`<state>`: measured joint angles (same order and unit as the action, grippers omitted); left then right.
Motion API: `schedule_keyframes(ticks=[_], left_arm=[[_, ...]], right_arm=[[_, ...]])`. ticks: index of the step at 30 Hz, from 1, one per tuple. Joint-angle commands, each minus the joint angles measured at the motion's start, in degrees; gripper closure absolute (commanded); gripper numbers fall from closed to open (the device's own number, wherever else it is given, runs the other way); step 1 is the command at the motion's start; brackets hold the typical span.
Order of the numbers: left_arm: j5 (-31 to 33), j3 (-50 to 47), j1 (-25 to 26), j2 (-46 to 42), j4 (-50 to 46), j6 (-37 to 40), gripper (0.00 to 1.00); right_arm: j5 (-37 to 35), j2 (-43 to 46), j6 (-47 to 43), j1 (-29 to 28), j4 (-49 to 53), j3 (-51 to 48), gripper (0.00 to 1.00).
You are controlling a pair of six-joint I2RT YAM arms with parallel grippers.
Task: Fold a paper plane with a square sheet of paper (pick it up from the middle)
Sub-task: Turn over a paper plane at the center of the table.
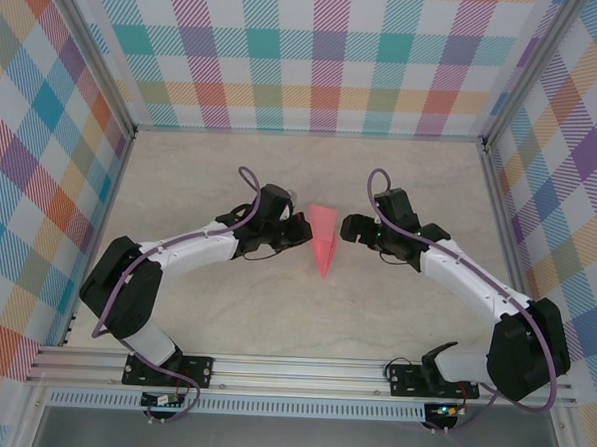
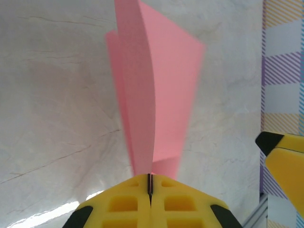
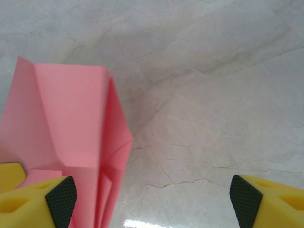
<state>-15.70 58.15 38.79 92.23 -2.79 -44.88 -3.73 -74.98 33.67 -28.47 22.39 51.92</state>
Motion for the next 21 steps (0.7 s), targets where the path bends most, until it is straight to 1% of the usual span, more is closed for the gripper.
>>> schedule_keyframes(ticks=[1, 6, 11, 15, 21], left_arm=[[-6.14, -1.42, 0.41, 3.66, 7.97, 3.56, 1.0], [-10.14, -1.7, -0.09, 9.03, 13.57, 4.08, 1.0], [-10.82, -4.2, -1.81, 11.68, 16.15, 4.1, 1.0], [-12.82, -6.61, -3.16, 13.3, 20.93, 2.37, 1.0], [-9.99, -9.13, -4.33, 12.87, 20.39, 1.99, 1.0]], right_arm=[[3.7, 1.03, 0.91, 0.32, 1.08, -0.68, 0.13], [8.15, 0.14, 1.62, 0.32, -0.46, -1.94, 0.13], [12.15, -1.4, 3.31, 0.2, -3.26, -3.2, 0.14], [18.2, -2.89, 5.14, 0.23, -8.63, -5.39, 0.22], [20.43, -7.23, 5.86, -1.14, -8.25, -4.44, 0.39]])
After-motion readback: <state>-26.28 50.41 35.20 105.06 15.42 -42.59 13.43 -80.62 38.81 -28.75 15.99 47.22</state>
